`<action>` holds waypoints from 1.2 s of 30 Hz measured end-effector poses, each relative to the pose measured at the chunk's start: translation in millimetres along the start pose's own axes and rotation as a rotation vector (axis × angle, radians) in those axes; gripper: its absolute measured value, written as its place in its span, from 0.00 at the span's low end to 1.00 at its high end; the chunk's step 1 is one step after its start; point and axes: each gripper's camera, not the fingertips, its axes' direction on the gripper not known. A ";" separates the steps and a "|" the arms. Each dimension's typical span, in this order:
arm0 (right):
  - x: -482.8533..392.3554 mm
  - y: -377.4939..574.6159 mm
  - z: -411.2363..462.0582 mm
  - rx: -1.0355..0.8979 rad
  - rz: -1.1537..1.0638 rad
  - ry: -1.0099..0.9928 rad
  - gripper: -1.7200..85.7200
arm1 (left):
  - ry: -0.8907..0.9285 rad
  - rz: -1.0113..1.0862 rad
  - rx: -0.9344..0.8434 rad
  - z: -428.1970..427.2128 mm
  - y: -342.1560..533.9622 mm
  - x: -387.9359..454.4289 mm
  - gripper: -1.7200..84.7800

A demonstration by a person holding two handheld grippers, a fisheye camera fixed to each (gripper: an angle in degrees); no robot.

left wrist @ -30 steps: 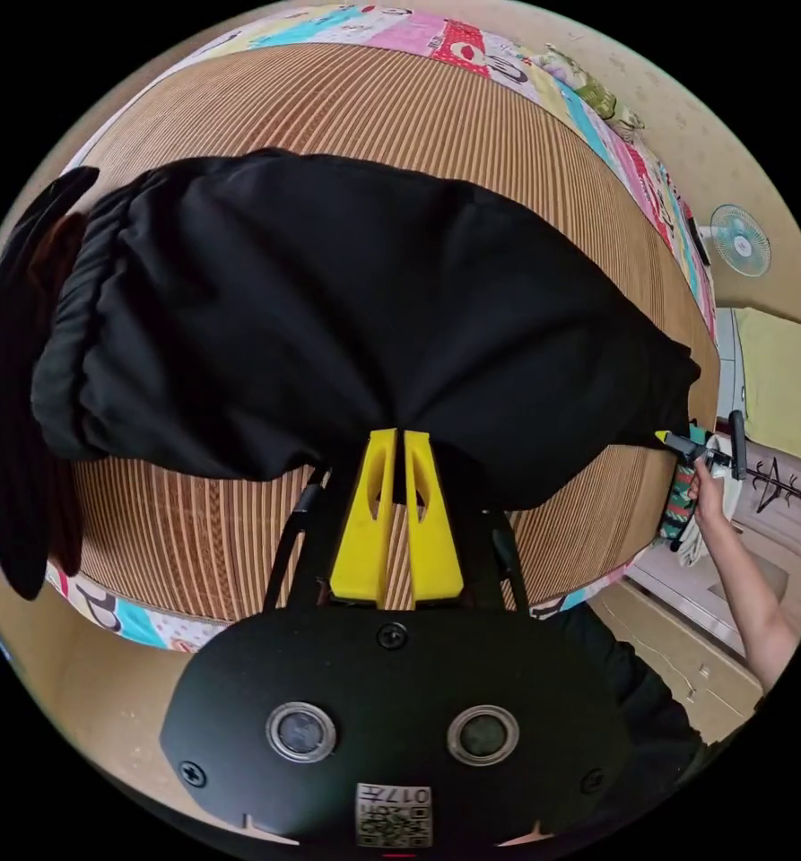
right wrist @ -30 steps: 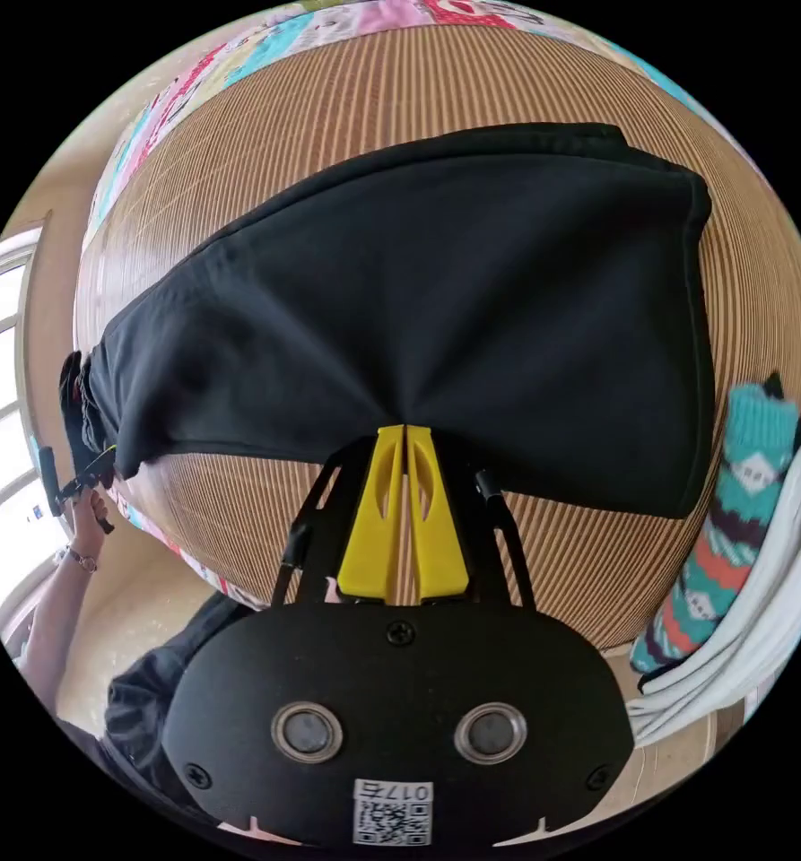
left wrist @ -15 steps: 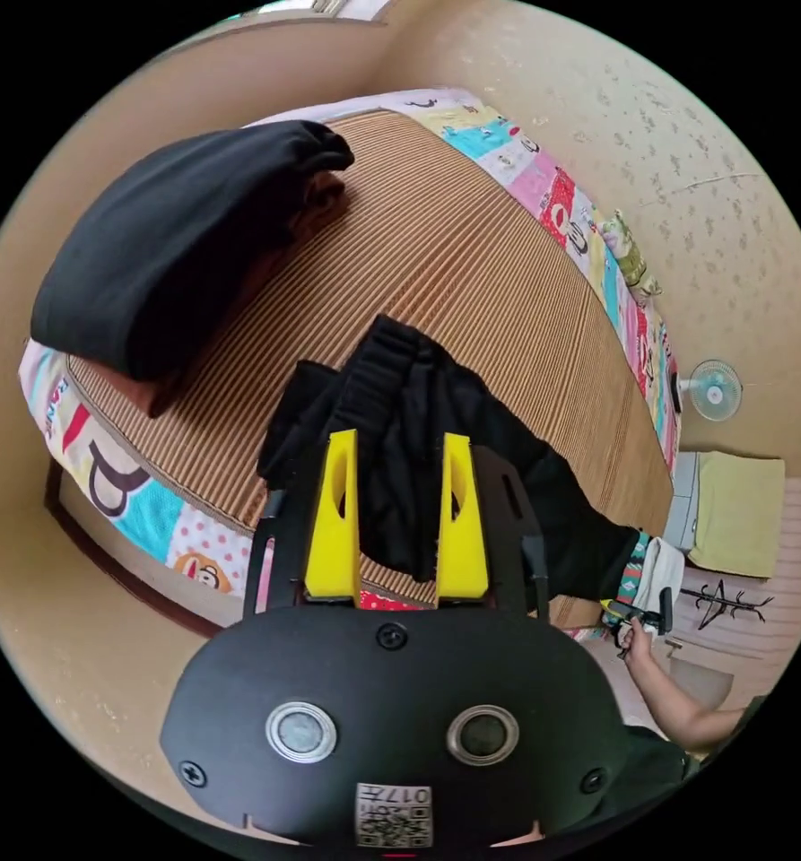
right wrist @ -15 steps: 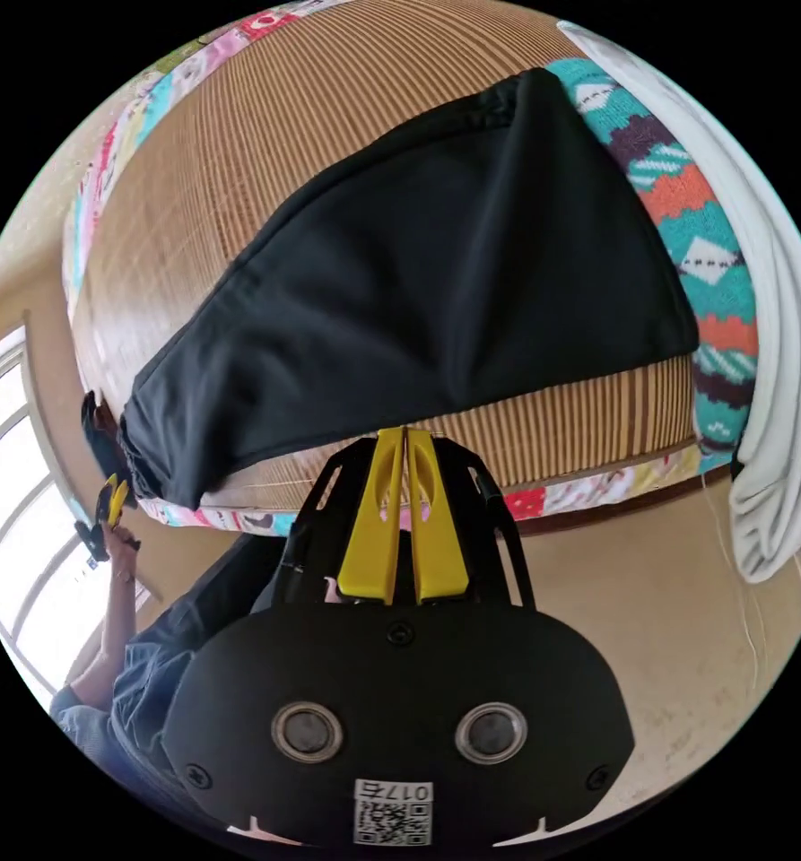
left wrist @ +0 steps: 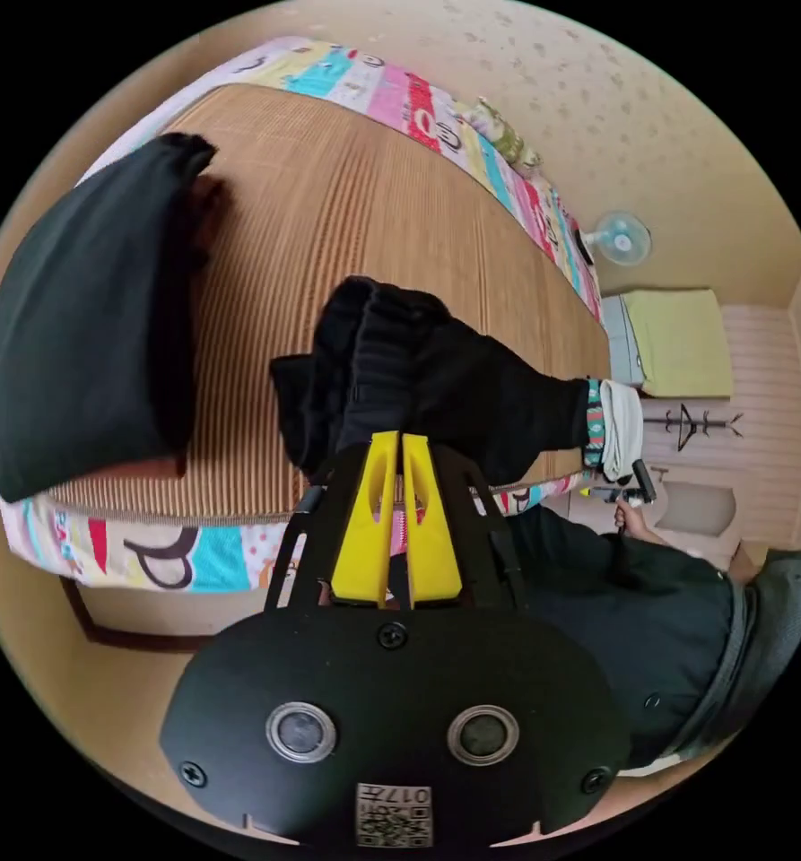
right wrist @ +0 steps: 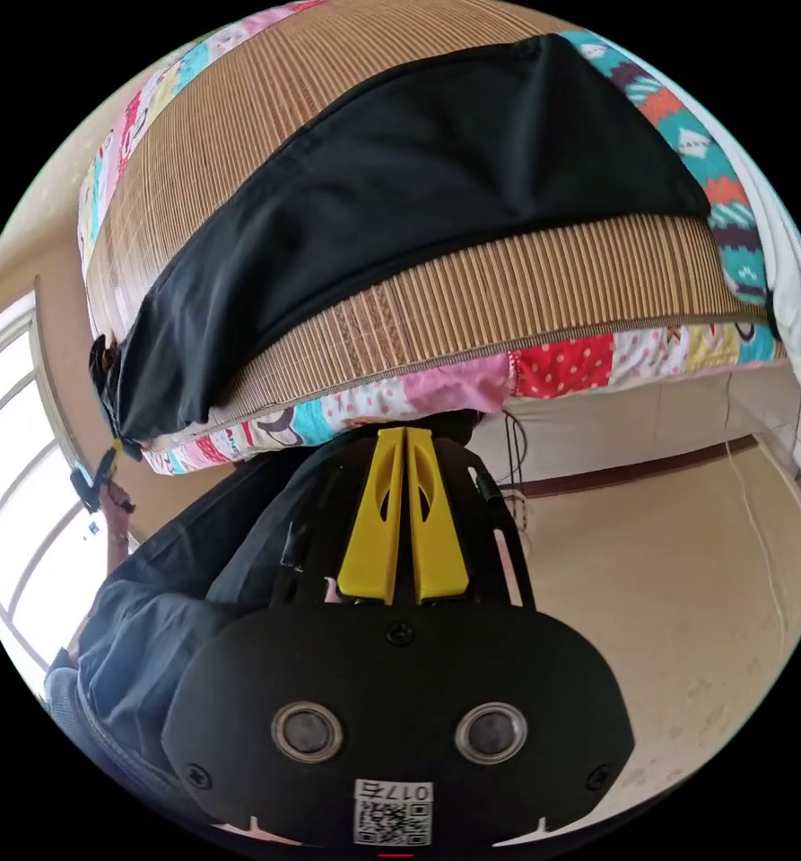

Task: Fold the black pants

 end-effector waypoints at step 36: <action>150.1 73.9 -51.6 0.290 0.487 -0.767 0.02 | 0.503 -0.768 0.413 98.7 75.5 -178.2 0.25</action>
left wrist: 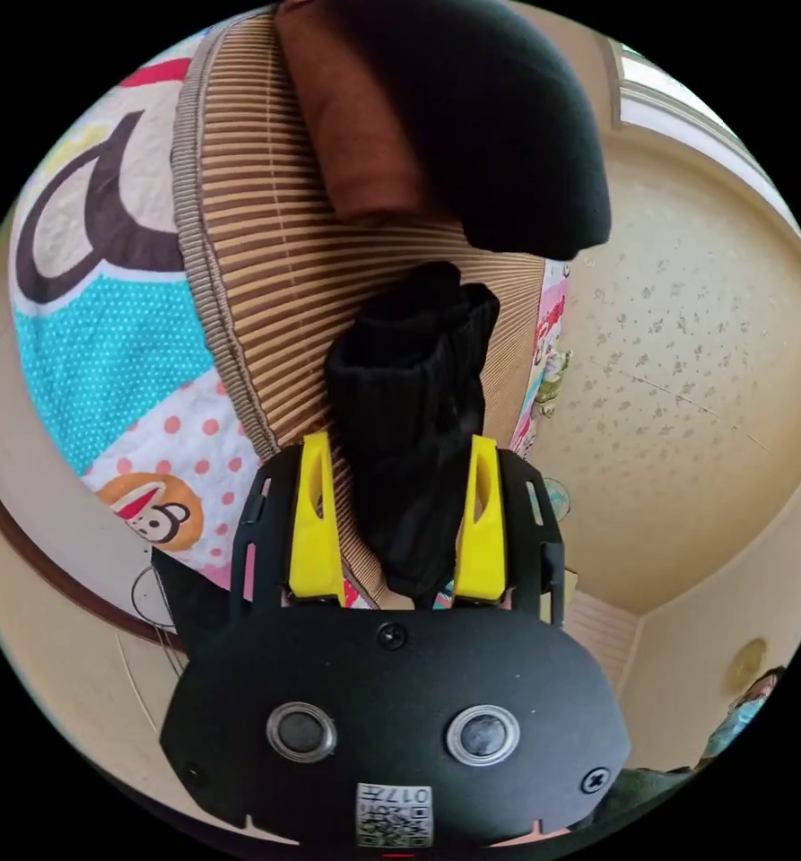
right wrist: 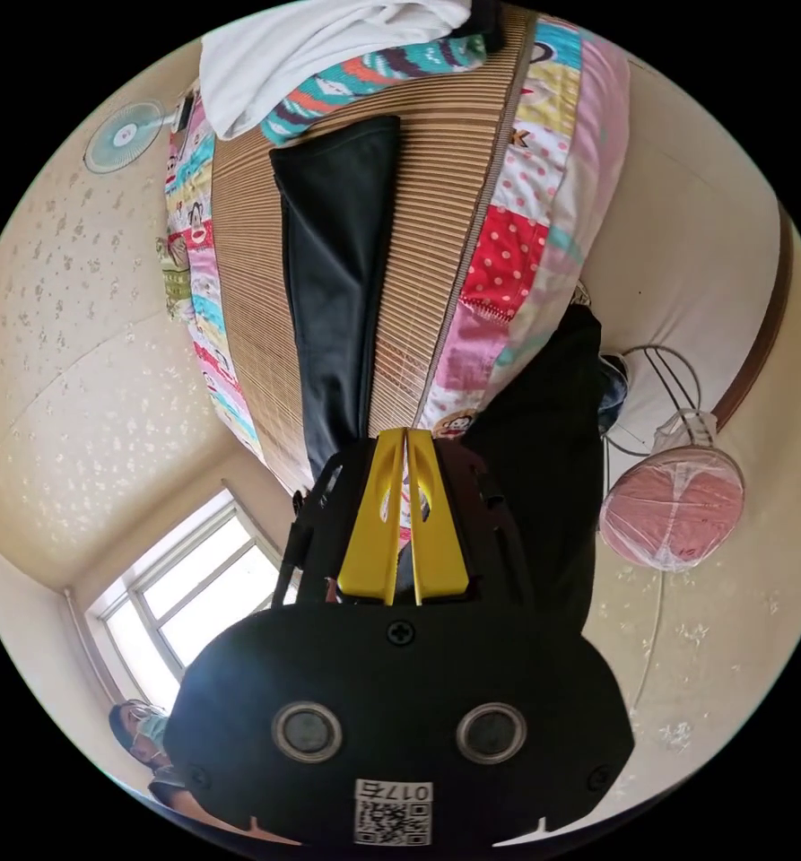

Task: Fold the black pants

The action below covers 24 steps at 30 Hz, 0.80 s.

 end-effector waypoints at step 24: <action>8.1 -91.5 -0.4 -0.084 0.056 -0.301 0.02 | -0.303 1.116 -0.825 311.8 228.7 227.0 0.16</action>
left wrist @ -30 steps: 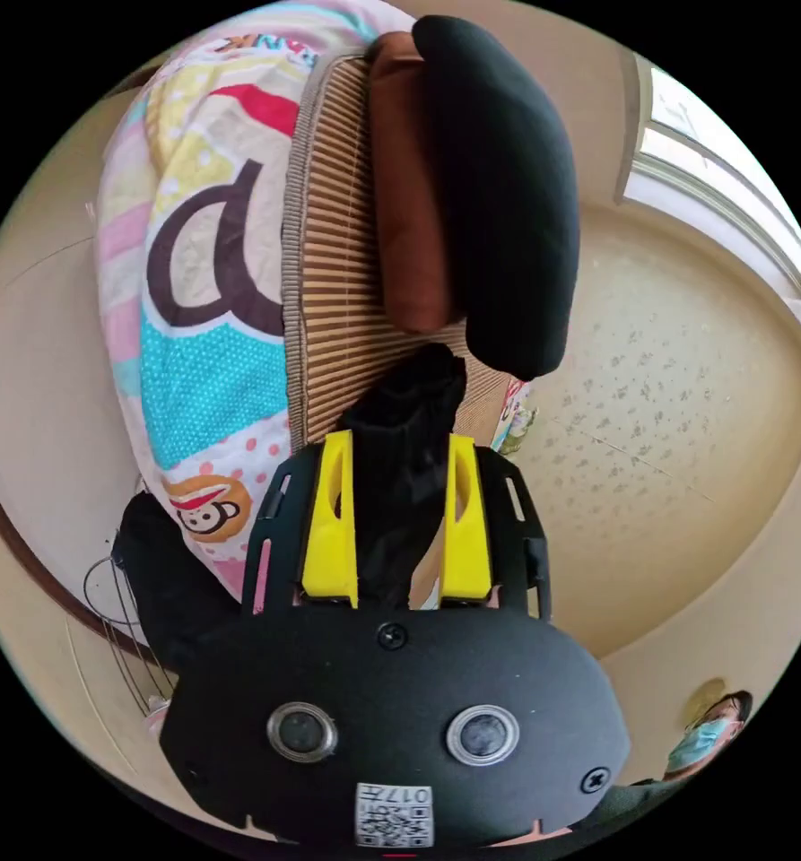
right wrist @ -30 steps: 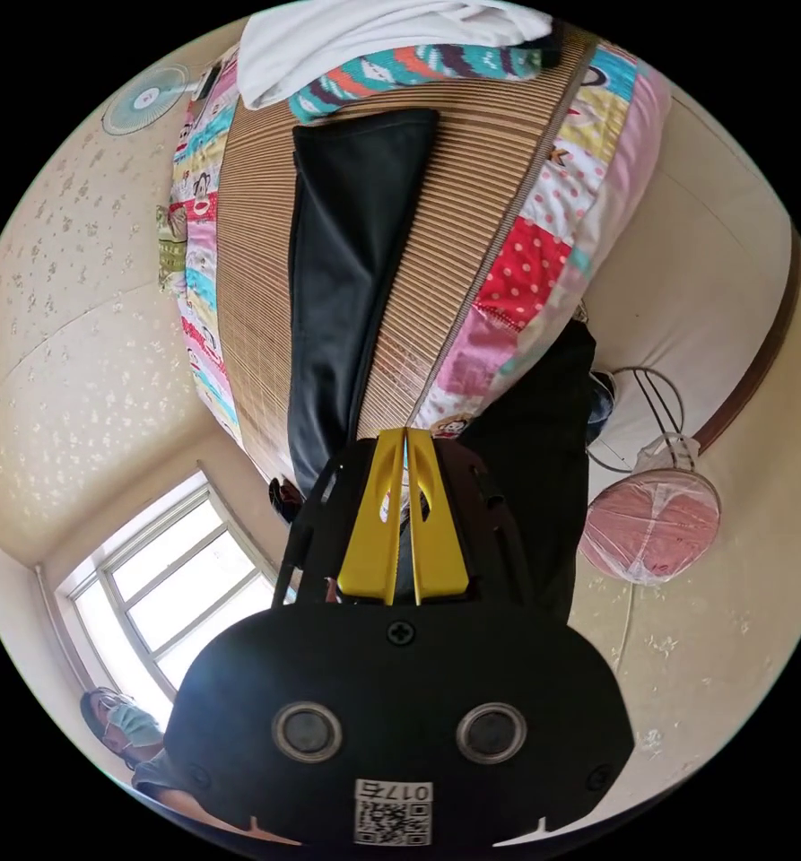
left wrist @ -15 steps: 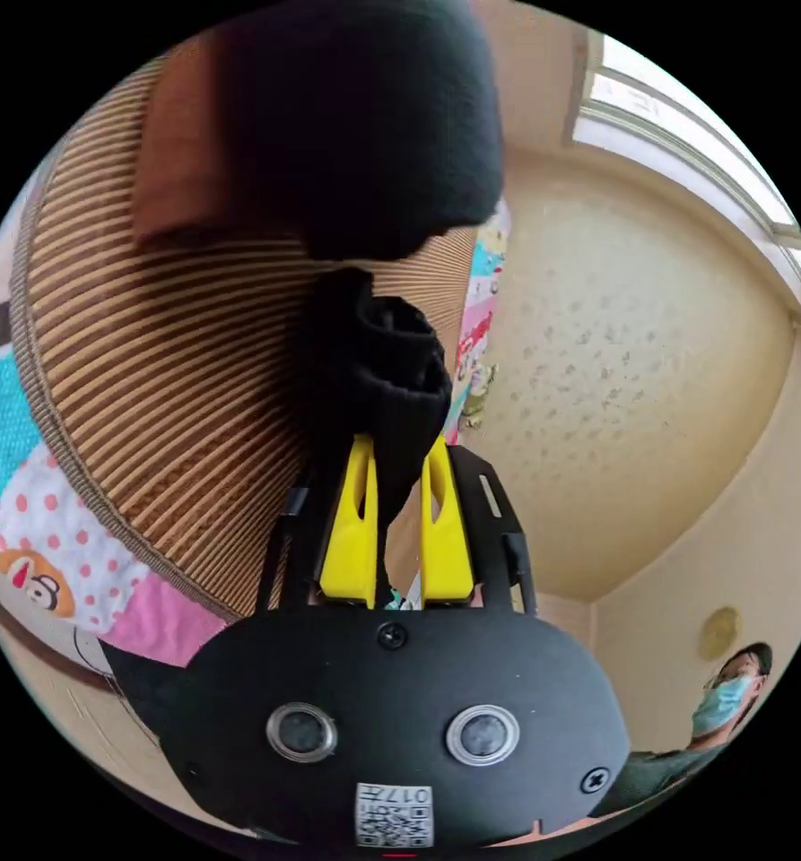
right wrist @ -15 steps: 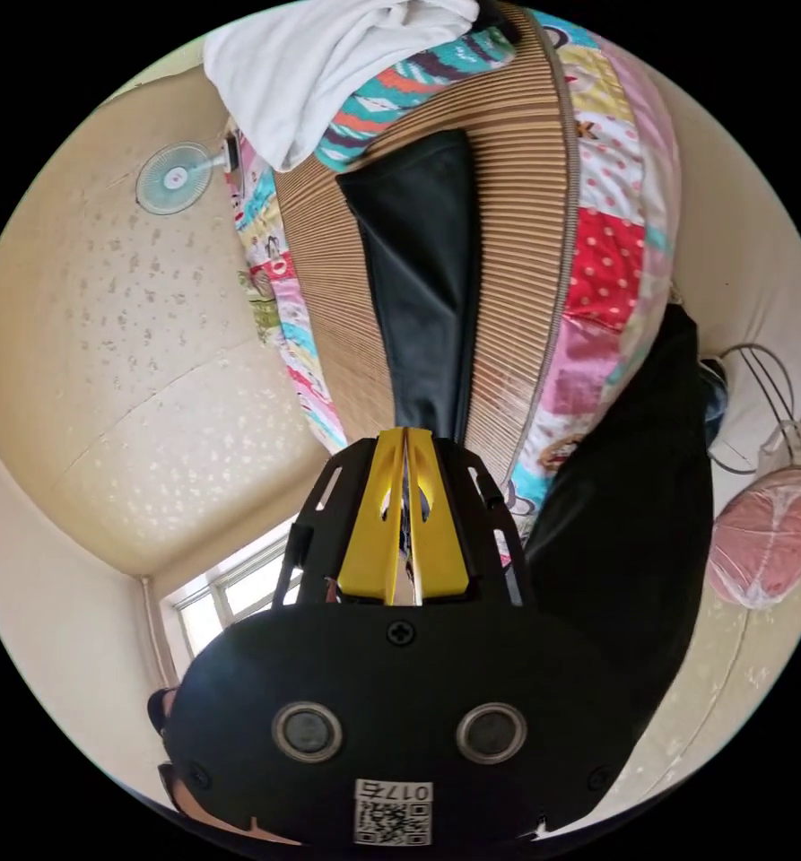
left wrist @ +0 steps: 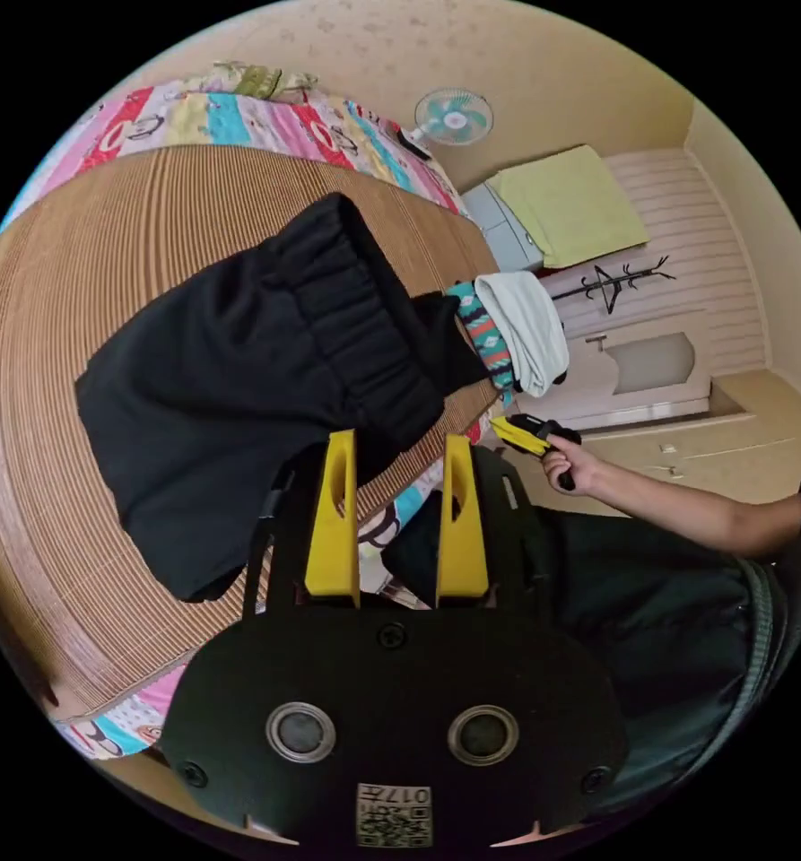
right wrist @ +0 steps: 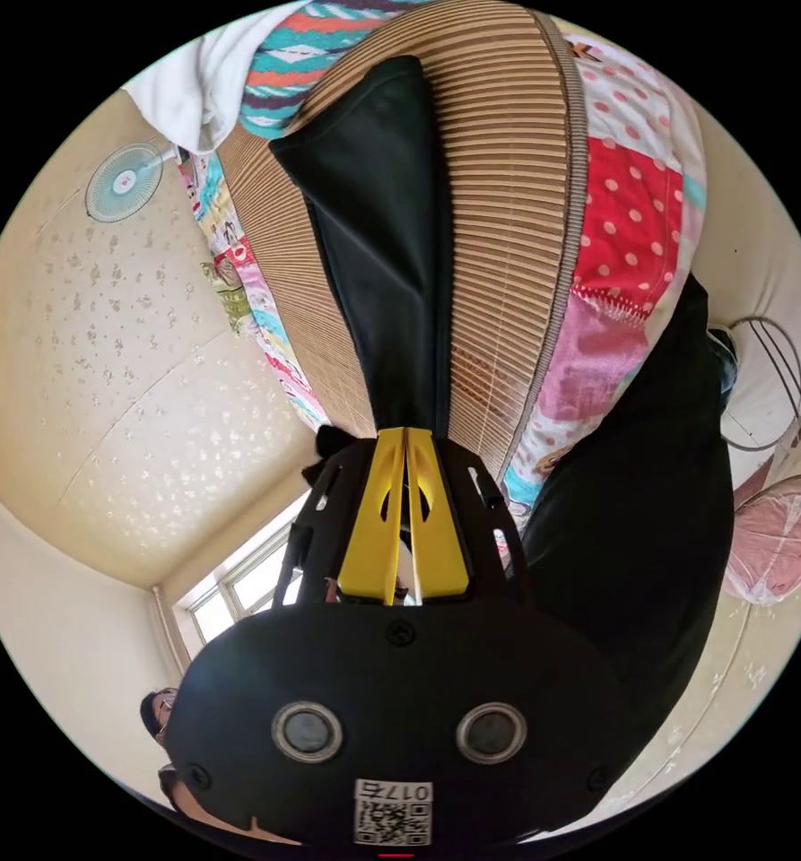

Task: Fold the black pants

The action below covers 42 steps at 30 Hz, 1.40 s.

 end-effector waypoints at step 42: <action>-61.9 -13.0 147.7 -0.566 -0.457 0.505 0.03 | -0.183 0.275 -0.279 141.4 -173.0 72.2 0.16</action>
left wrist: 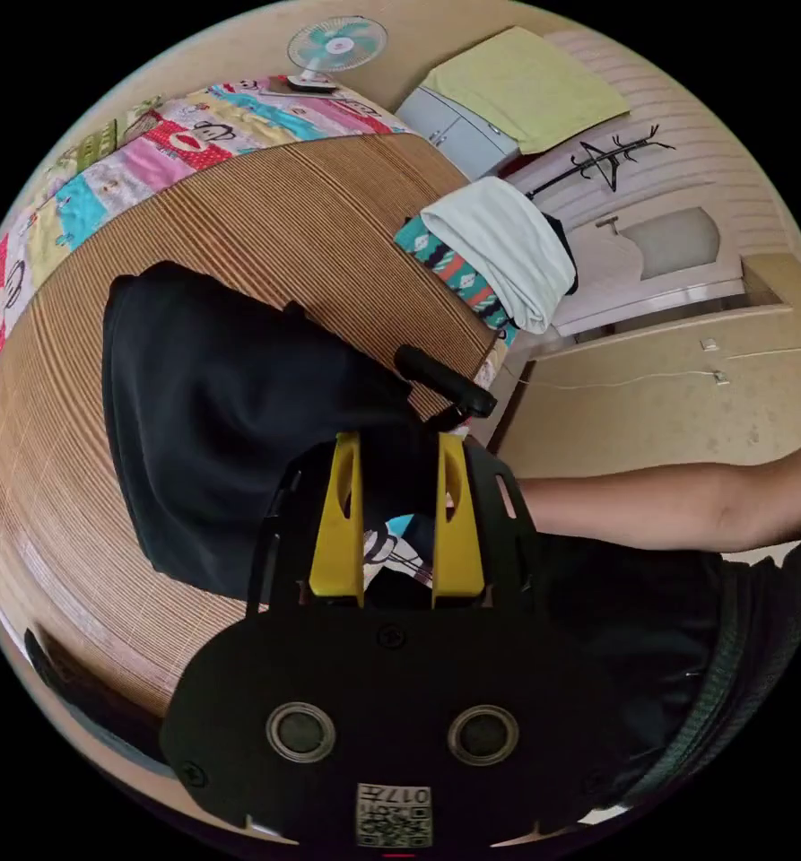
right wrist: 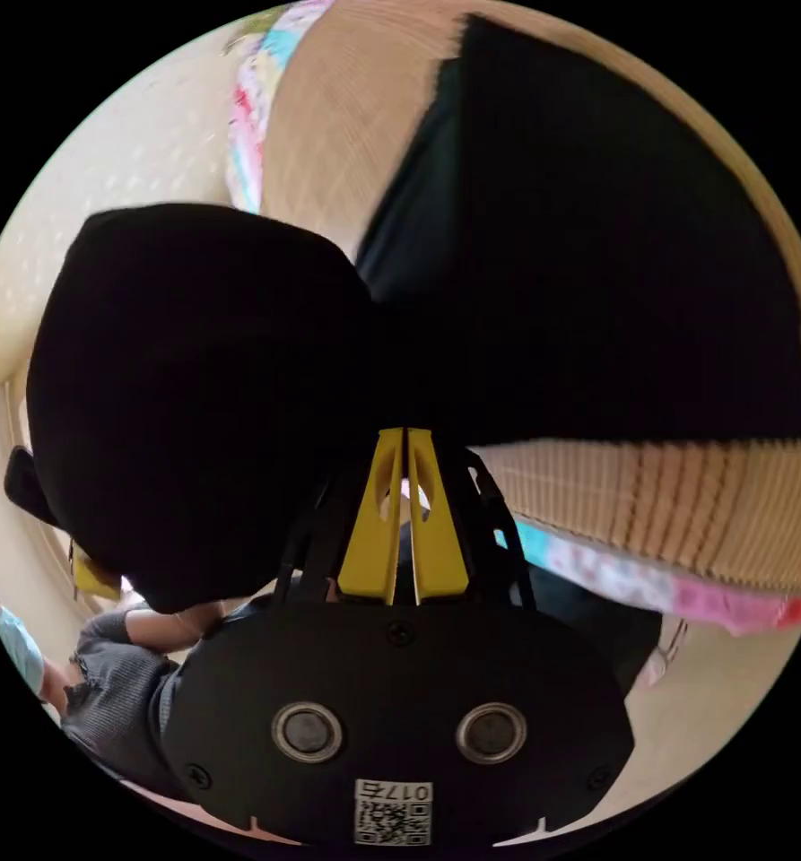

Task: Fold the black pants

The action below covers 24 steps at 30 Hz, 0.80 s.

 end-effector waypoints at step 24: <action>31.6 57.8 -51.0 0.430 0.247 -0.445 0.22 | 0.783 -0.820 0.175 133.1 114.3 -187.6 0.10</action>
